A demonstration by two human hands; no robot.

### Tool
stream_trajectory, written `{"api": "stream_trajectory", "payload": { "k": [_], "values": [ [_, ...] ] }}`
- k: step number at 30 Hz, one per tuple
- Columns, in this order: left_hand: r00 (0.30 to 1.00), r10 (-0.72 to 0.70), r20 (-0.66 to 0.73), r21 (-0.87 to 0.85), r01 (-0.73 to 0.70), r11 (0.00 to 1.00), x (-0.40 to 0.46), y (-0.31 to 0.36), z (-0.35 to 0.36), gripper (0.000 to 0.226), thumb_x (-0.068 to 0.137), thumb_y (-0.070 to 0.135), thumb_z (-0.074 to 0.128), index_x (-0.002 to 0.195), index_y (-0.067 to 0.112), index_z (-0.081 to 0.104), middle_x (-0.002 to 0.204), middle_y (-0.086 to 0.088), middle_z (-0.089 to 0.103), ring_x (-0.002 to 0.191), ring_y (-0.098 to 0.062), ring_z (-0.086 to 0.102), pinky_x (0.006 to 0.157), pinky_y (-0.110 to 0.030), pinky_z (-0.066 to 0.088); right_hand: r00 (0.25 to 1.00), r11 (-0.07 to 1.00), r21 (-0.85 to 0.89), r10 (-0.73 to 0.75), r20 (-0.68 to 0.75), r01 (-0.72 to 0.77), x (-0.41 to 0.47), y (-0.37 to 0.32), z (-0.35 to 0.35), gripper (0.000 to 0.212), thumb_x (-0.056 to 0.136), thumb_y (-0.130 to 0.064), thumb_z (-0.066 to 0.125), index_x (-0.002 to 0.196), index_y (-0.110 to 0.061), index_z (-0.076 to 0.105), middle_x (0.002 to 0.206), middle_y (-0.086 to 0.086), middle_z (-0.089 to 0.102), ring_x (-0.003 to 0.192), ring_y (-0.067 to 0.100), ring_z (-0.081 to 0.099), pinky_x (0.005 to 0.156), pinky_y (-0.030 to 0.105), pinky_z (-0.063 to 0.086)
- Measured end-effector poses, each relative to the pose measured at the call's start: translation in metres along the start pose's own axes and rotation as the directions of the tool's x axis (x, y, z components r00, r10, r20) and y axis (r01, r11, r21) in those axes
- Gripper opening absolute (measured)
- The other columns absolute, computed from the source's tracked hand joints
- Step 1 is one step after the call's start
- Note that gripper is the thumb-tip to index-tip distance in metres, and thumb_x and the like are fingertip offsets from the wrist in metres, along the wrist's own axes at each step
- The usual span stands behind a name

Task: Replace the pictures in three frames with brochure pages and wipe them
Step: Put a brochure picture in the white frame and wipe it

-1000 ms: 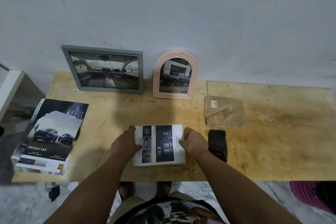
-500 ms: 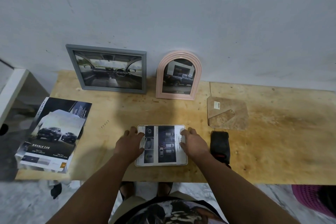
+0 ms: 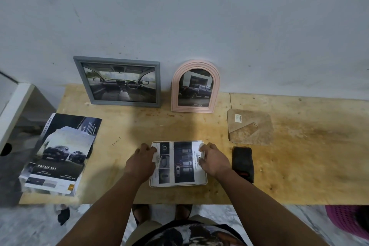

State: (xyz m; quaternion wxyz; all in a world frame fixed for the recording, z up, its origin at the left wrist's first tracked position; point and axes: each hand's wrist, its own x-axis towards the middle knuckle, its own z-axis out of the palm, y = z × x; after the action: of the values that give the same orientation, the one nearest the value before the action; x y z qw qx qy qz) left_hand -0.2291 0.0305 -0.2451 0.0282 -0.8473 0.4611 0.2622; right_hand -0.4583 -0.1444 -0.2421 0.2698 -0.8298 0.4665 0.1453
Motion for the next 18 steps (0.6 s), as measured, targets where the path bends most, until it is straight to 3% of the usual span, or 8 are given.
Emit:
{"api": "stream_trajectory", "payload": {
  "k": [4,7,9,11,14,18],
  "values": [
    [0.998,-0.058,0.020,-0.076,0.059,0.995,0.001,0.001,-0.004,0.058,0.088,0.037,0.065,0.139,0.029,0.038,0.128,0.000,0.043,0.101,-0.023,0.064,0.068,-0.035,0.052,0.997,0.999,0.040,-0.005,-0.078,0.008,-0.001,0.007,-0.014,0.035,0.098,-0.037,0.060,0.131,-0.029,0.056,0.133,-0.002,0.056,0.101,0.019,0.066,0.086,0.033,0.059],
    [0.996,-0.084,0.021,-0.135,0.086,0.987,0.003,0.003,-0.006,0.059,0.088,0.037,0.065,0.139,0.031,0.034,0.125,0.000,0.046,0.093,-0.026,0.067,0.062,-0.033,0.049,0.985,0.983,0.181,0.055,-0.165,-0.025,0.004,0.018,-0.039,0.026,0.097,-0.035,0.057,0.122,-0.029,0.060,0.119,-0.004,0.063,0.092,0.014,0.063,0.080,0.029,0.055],
    [0.995,-0.098,0.003,-0.175,0.097,0.980,0.006,0.003,-0.007,0.059,0.088,0.035,0.064,0.138,0.032,0.033,0.126,-0.001,0.049,0.094,-0.028,0.067,0.064,-0.035,0.051,0.971,0.970,0.237,0.110,-0.214,-0.057,0.012,0.031,-0.063,0.021,0.097,-0.035,0.056,0.116,-0.028,0.063,0.110,-0.003,0.066,0.086,0.012,0.062,0.073,0.026,0.050],
    [0.996,-0.093,-0.011,-0.209,0.088,0.974,0.008,0.003,-0.006,0.063,0.088,0.033,0.064,0.143,0.030,0.033,0.134,-0.004,0.049,0.103,-0.031,0.066,0.072,-0.039,0.054,0.948,0.956,0.267,0.194,-0.254,-0.124,0.023,0.050,-0.088,0.023,0.098,-0.037,0.054,0.115,-0.024,0.064,0.104,-0.001,0.068,0.088,0.018,0.066,0.073,0.031,0.052],
    [0.995,-0.103,0.013,-0.225,0.103,0.969,0.011,0.004,-0.005,0.077,0.090,0.036,0.065,0.155,0.026,0.024,0.151,-0.006,0.041,0.123,-0.030,0.057,0.088,-0.042,0.053,0.892,0.905,0.320,0.368,-0.260,-0.280,0.043,0.084,-0.120,0.039,0.098,-0.038,0.052,0.130,-0.016,0.058,0.117,0.011,0.066,0.105,0.032,0.065,0.087,0.044,0.056],
    [0.993,-0.120,0.014,-0.206,0.120,0.971,0.012,0.007,0.001,0.076,0.091,0.043,0.062,0.156,0.025,0.025,0.148,-0.004,0.041,0.117,-0.026,0.060,0.082,-0.039,0.056,0.792,0.787,0.323,0.591,-0.153,-0.525,0.068,0.126,-0.142,0.057,0.098,-0.044,0.051,0.144,-0.011,0.042,0.140,0.022,0.046,0.126,0.044,0.047,0.103,0.054,0.045]
  ]
}}
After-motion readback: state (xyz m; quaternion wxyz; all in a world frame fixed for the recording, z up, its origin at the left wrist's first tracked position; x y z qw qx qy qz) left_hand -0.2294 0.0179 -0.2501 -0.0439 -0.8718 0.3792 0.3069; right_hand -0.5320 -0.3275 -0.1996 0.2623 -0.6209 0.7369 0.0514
